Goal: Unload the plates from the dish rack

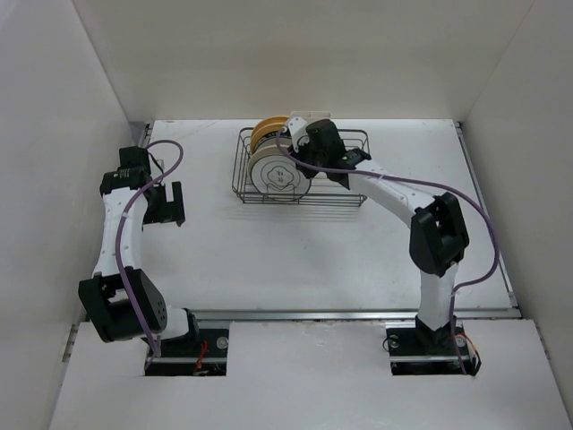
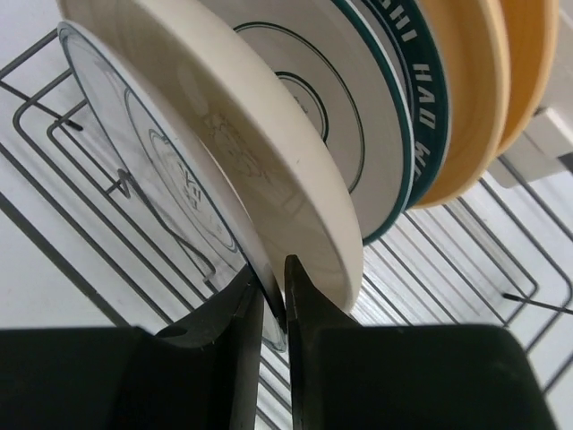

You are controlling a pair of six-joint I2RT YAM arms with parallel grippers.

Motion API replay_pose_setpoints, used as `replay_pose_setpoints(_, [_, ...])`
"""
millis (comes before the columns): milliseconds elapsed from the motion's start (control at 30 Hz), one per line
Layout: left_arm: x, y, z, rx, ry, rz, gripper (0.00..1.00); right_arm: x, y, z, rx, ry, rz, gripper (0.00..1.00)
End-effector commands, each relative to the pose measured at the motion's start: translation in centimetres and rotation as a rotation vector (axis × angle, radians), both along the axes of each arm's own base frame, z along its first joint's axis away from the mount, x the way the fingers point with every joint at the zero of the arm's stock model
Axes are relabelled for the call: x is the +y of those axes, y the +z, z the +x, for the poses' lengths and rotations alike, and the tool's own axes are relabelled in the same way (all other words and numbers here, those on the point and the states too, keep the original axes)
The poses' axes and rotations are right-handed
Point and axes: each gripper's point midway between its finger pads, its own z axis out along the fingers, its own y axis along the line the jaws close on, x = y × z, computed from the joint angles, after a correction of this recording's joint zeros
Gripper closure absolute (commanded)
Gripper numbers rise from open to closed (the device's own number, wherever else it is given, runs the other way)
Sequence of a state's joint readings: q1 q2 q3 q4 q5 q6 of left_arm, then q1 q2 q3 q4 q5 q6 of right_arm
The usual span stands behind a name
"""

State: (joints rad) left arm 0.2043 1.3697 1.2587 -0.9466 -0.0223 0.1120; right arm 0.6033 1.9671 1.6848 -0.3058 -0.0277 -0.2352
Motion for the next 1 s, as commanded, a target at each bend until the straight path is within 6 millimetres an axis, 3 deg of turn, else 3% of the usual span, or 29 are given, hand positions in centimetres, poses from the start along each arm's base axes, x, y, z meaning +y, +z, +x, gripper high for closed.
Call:
replay_pose_setpoints(0, [-0.2,0.8,-0.1,-0.026,-0.017,-0.004,0.00,-1.3,8.2,1.3,-0.242,-0.086,0.041,1.00])
replay_pose_setpoints(100, [-0.2,0.8,-0.1,-0.026,-0.017,-0.004,0.00,-1.5,11.0,0.8,-0.322,-0.093,0.071,1.00])
replay_pose_setpoints(133, [-0.2,0.8,-0.1,-0.026,-0.017,-0.004,0.00,-1.9,10.7,0.6,-0.327,-0.102,0.070,1.00])
replay_pose_setpoints(200, [-0.2,0.8,-0.1,-0.026,-0.017,-0.004,0.00,-2.4,12.9,-0.1,-0.380,-0.103,0.101,1.00])
replay_pose_setpoints(433, [-0.2,0.8,-0.1,-0.026,-0.017,-0.004,0.00,-2.8,14.8,-1.1,-0.413,-0.077,0.114,1.00])
replay_pose_setpoints(600, [-0.2,0.8,-0.1,-0.026,-0.017,-0.004,0.00,-2.8,16.5,-2.9,-0.402,-0.039,0.165,1.00])
replay_pose_setpoints(667, [-0.2,0.8,-0.1,-0.026,-0.017,-0.004,0.00,-2.4,16.6,-3.7,-0.365,-0.020,0.202,1.00])
replay_pose_setpoints(700, [-0.2,0.8,-0.1,-0.026,-0.017,-0.004,0.00,-1.2,16.6,-4.8,-0.323,0.057,0.231,1.00])
replay_pose_setpoints(767, [-0.2,0.8,-0.1,-0.026,-0.017,-0.004,0.00,0.5,16.2,-6.8,-0.236,0.166,0.285,1.00])
replay_pose_setpoints(800, [-0.2,0.8,-0.1,-0.026,-0.017,-0.004,0.00,2.1,15.3,-9.2,-0.140,0.298,0.316,1.00])
replay_pose_setpoints(833, [-0.3,1.0,-0.2,-0.035,-0.017,-0.002,0.00,3.3,13.5,-9.9,-0.058,0.355,0.328,1.00])
replay_pose_setpoints(867, [-0.1,1.0,-0.2,-0.033,-0.014,0.006,0.00,4.5,12.4,-12.2,0.058,0.467,0.368,1.00])
replay_pose_setpoints(900, [-0.1,1.0,-0.2,-0.033,-0.014,0.007,0.00,4.9,11.0,-11.8,0.093,0.458,0.362,1.00])
replay_pose_setpoints(933, [-0.1,1.0,-0.2,-0.033,-0.014,0.007,0.00,5.7,9.8,-13.4,0.192,0.532,0.385,1.00])
replay_pose_setpoints(967, [-0.1,1.0,-0.2,-0.033,-0.014,0.007,0.00,6.7,6.8,-13.9,0.293,0.558,0.380,1.00])
